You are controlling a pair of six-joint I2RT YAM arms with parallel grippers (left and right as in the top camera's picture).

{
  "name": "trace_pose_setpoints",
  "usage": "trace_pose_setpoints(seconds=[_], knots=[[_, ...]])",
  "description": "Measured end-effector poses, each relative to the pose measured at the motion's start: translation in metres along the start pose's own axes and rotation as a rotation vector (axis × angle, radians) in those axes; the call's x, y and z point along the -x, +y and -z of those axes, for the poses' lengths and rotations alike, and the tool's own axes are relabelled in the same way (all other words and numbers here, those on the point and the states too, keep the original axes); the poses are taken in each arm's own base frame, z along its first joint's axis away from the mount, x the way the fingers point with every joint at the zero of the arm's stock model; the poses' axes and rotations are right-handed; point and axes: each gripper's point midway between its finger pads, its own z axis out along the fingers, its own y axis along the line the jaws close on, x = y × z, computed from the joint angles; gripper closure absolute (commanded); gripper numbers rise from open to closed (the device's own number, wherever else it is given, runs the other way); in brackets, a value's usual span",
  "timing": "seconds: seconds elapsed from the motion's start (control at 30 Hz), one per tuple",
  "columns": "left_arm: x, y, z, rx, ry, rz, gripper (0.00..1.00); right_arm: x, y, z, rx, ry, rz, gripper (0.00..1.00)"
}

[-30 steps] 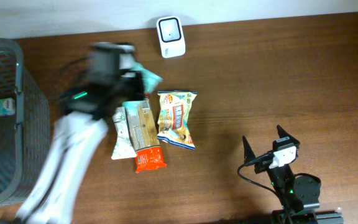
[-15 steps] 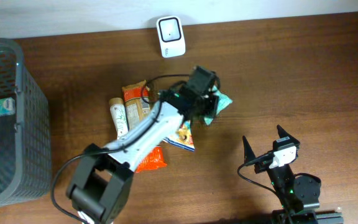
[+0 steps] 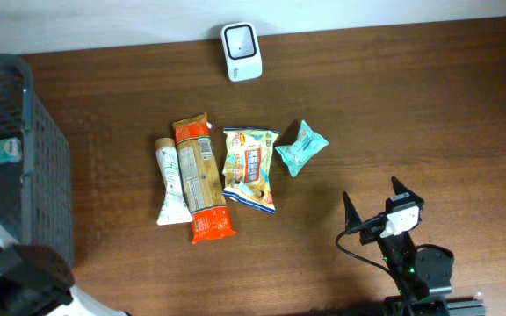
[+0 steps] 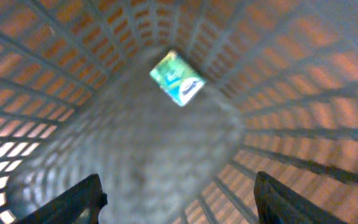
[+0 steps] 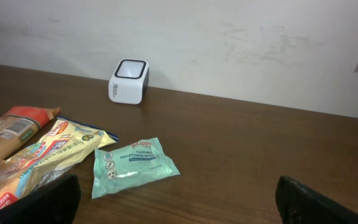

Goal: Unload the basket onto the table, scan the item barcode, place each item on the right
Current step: 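Lift the mint-green wipes pack from the basket and drop it right of the bag, then take the small green box from the basket and place it below the wipes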

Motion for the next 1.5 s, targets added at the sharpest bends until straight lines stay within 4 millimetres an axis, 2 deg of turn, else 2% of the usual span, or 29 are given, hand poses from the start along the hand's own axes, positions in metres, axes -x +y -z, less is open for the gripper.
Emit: trace_pose_setpoints(seconds=[0.03,0.1,0.13,0.23,0.33,0.43,0.53,0.57,0.63,0.67,0.7,0.77,0.93,0.97,1.0,1.07,1.13,1.23,1.3,1.33,1.4,1.43,1.47,1.5], knots=[[-0.010,0.007,-0.033,0.024,0.055,0.008,0.23,0.000,0.000,0.000,0.000,0.000,0.000,0.01],[-0.025,0.010,-0.077,0.046,0.111,0.004,0.23,0.000,0.000,0.000,0.000,0.000,0.000,0.01],[-0.027,0.008,-0.091,0.046,0.116,-0.005,0.23,0.000,0.000,0.000,0.000,0.000,0.000,0.01],[-0.023,0.003,-0.125,0.037,0.096,-0.023,0.25,0.000,0.000,0.000,0.000,0.000,0.000,0.01],[-0.021,-0.002,-0.151,0.033,0.083,-0.025,0.27,0.000,0.000,0.000,0.000,0.000,0.000,0.01],[-0.030,-0.004,-0.190,0.039,0.106,-0.028,0.28,0.000,0.000,0.000,0.000,0.000,0.000,0.01],[-0.031,-0.006,-0.210,0.041,0.093,-0.027,0.31,0.000,0.000,0.000,0.000,0.000,0.000,0.01],[-0.035,-0.005,-0.219,0.047,0.105,-0.029,0.33,0.000,0.000,0.000,0.000,0.000,0.000,0.01],[-0.046,-0.001,-0.233,0.062,0.136,-0.031,0.48,0.000,0.000,0.000,0.000,0.000,0.000,0.01],[-0.046,0.000,-0.233,0.066,0.138,-0.037,0.74,0.000,0.000,0.000,0.000,0.000,0.000,0.01],[-0.046,0.000,-0.233,0.066,0.138,-0.039,0.90,0.000,0.000,0.000,0.000,0.000,-0.001,0.01],[-0.049,0.002,-0.233,0.074,0.151,-0.047,1.00,0.000,0.000,0.000,0.000,0.000,0.000,0.01],[-0.062,0.008,-0.229,0.101,0.204,-0.060,1.00,0.000,0.000,0.000,0.000,0.000,0.000,0.01],[-0.063,0.009,-0.228,0.103,0.211,-0.061,0.69,0.000,0.000,0.000,0.000,0.000,0.000,0.01],[-0.061,0.009,-0.225,0.101,0.205,-0.060,0.29,0.000,0.000,0.000,0.000,0.000,0.000,0.01],[-0.042,0.006,-0.205,0.083,0.144,-0.046,0.24,0.000,0.000,0.000,0.000,0.000,0.000,0.01],[-0.024,0.011,-0.195,0.075,0.084,0.005,0.24,0.000,0.000,0.000,0.000,0.000,-0.001,0.01],[-0.001,0.038,-0.199,0.097,0.014,0.088,0.25,0.000,0.000,0.000,0.000,0.000,0.000,0.01],[0.007,0.042,-0.202,0.101,-0.018,0.103,0.28,0.000,0.000,0.000,0.000,0.000,0.000,0.01],[0.007,0.042,-0.210,0.104,-0.021,0.108,0.32,0.000,0.000,0.000,0.000,0.000,0.000,0.01],[-0.013,0.045,-0.238,0.121,0.035,0.101,0.46,0.000,0.000,0.000,0.000,0.000,0.000,0.01],[-0.017,0.045,-0.242,0.124,0.046,0.100,0.64,0.000,0.000,0.000,0.000,0.000,0.000,0.01],[-0.016,0.044,-0.242,0.123,0.043,0.105,0.86,0.000,0.000,0.000,0.000,0.000,0.000,0.01],[-0.016,0.044,-0.242,0.123,0.042,0.105,1.00,0.000,0.000,0.000,0.000,0.000,0.000,0.01]])
